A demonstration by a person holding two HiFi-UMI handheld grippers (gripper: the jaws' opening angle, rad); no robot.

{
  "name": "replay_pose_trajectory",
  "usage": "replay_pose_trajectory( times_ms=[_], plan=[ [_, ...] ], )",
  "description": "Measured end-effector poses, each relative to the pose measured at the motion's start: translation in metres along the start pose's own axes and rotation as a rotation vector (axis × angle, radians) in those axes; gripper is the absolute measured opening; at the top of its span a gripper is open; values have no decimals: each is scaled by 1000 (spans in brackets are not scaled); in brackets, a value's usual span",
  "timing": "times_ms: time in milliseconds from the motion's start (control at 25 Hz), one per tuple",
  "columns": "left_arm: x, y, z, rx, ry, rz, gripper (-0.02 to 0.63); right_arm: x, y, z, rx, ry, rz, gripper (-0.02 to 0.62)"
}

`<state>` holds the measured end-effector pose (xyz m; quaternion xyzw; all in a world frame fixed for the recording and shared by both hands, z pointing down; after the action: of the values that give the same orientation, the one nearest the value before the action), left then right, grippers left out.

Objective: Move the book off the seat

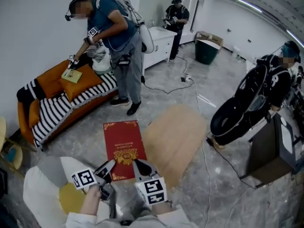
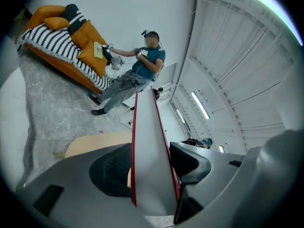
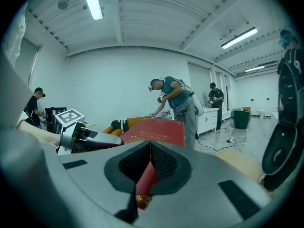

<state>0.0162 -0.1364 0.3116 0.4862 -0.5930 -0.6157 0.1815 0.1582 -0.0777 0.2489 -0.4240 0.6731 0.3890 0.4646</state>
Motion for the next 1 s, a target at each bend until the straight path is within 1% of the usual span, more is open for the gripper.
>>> replay_pose_trajectory(
  times_ms=[160,480,720,1000],
  plan=[
    [-18,-23,-48,-24,53,-29,252,-10,-47,17,-52,5,-17,12],
    [-54,-49,-133,-55,129,-32,252,-32,-129,43,-137,12,-40,12],
    [-87,-61,-165,-59,175,-43,250,-59,-165,67,-184,44,-70,12],
    [-113,-56,-189,-41,234,-32,250,-80,-188,82,-230,71,-117,12]
  ],
)
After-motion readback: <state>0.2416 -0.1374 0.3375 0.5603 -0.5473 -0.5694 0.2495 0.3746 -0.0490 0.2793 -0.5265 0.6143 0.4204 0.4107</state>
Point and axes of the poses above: the fingertips, and each gripper's own axes: z backward along the fingers, y to its left, x out of its top, the point moved 3 cm from there along z, backward along the fingers, and after that the axes turned 10 degrees about z, right-handed, at the moved point
